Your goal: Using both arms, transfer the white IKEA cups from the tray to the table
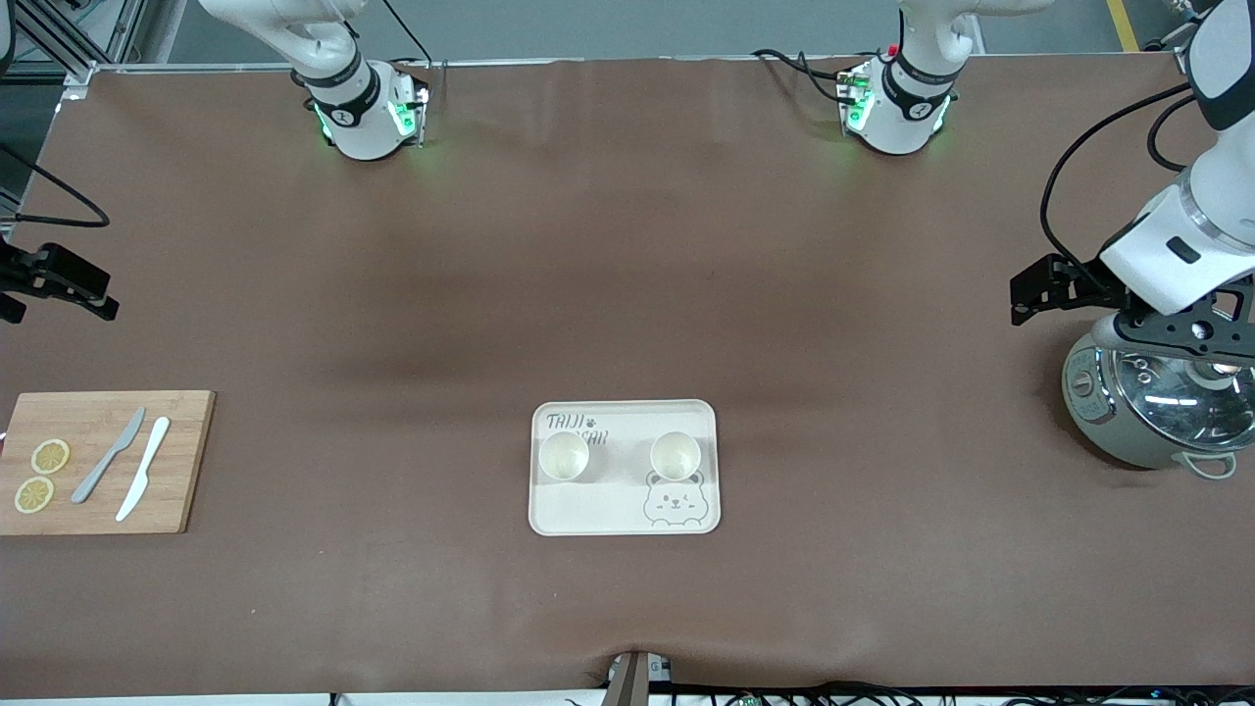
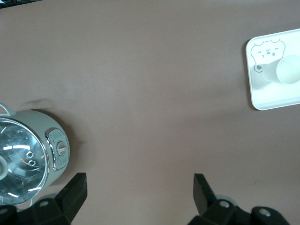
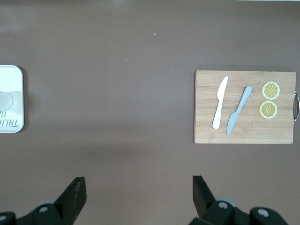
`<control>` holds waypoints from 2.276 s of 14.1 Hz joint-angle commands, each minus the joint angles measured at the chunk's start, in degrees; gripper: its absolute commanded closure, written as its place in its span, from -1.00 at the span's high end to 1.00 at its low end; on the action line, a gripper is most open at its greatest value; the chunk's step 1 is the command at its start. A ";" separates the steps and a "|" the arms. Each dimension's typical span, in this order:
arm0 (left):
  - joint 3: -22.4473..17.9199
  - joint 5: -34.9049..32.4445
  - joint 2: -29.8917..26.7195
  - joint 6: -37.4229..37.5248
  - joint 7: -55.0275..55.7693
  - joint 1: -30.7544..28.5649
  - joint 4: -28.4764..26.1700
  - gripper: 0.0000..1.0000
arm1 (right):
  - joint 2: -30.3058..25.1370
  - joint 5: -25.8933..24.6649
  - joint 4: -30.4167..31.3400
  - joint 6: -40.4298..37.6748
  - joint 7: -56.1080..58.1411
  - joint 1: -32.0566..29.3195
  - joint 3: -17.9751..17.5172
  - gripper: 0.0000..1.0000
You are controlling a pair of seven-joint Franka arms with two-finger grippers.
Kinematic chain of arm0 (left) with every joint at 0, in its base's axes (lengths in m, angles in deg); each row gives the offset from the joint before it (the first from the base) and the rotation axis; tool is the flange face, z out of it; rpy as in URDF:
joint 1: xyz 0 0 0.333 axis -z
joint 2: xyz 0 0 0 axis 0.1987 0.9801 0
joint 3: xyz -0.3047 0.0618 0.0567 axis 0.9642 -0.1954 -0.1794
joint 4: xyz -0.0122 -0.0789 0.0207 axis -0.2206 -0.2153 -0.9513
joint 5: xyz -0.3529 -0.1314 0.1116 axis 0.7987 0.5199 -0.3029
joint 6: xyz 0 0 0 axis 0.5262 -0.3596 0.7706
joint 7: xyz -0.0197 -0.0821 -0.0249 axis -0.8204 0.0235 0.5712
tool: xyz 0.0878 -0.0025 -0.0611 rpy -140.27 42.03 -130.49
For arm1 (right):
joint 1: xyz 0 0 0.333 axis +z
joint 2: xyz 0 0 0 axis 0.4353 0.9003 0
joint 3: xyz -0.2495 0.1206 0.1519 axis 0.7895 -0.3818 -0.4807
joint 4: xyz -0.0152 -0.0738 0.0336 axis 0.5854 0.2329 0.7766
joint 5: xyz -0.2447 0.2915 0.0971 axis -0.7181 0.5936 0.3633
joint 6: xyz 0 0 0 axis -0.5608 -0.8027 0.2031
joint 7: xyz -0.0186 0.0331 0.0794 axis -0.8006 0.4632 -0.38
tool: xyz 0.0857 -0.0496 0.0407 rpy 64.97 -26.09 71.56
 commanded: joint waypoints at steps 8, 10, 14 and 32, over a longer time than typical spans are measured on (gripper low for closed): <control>0.06 -0.40 0.30 -0.74 0.34 -0.08 0.99 1.00 | 0.85 0.03 -1.61 -0.29 -0.56 0.60 0.38 1.00; 0.06 -0.66 0.39 -0.83 0.08 0.10 0.99 1.00 | 0.85 0.03 -1.61 -0.20 -0.56 0.52 0.38 1.00; 0.06 -0.75 1.26 -1.00 2.71 0.62 0.99 1.00 | 0.85 0.03 -1.61 -0.20 -0.56 0.60 0.38 1.00; -0.11 -1.01 26.21 -28.23 35.58 20.57 2.13 1.00 | 2.08 -0.14 -1.61 2.44 -0.12 0.08 0.55 1.00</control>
